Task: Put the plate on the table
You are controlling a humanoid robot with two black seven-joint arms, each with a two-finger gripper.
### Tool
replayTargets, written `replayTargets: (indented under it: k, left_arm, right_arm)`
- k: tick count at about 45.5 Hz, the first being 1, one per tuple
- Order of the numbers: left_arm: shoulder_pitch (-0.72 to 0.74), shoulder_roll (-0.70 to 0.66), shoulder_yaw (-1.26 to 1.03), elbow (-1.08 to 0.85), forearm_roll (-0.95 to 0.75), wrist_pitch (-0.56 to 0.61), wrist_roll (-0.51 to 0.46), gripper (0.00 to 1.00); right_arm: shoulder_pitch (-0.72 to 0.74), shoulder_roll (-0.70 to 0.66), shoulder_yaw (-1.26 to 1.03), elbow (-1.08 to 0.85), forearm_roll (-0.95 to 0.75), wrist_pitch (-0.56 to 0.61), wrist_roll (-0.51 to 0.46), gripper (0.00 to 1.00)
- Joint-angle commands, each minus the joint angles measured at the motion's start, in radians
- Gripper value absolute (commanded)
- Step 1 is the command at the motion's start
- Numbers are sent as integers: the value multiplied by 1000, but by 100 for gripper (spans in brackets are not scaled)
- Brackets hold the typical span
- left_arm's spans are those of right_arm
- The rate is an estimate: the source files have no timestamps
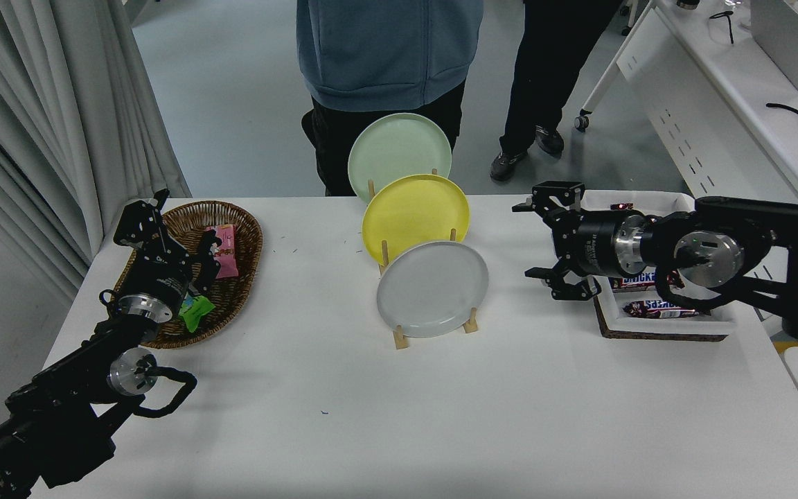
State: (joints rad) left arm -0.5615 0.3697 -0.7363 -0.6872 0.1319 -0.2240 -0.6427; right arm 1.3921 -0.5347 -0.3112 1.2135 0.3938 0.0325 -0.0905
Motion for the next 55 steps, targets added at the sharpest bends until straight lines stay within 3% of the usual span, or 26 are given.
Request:
replayTargets:
  k: [1,10,32,43,55]
  left_arm:
    - [0,0,0,0,0,0,0,100]
    - [-1,0,0,0,0,0,0,100]
    - [0,0,0,0,0,0,0,100]
    - [0,0,0,0,0,0,0,100]
    - [0,0,0,0,0,0,1,100]
  right_arm:
    - [4,61,20,3,28,-42,-15,99]
    - [-4,142,57,-34,13,-207,-15,100]
    - [-88,304,172,-232,10,-230,-15,99]
    - [-139,334,237,-250,20,-315,-15,99]
    - [-168,349,274,-250,13,-332,-15,99]
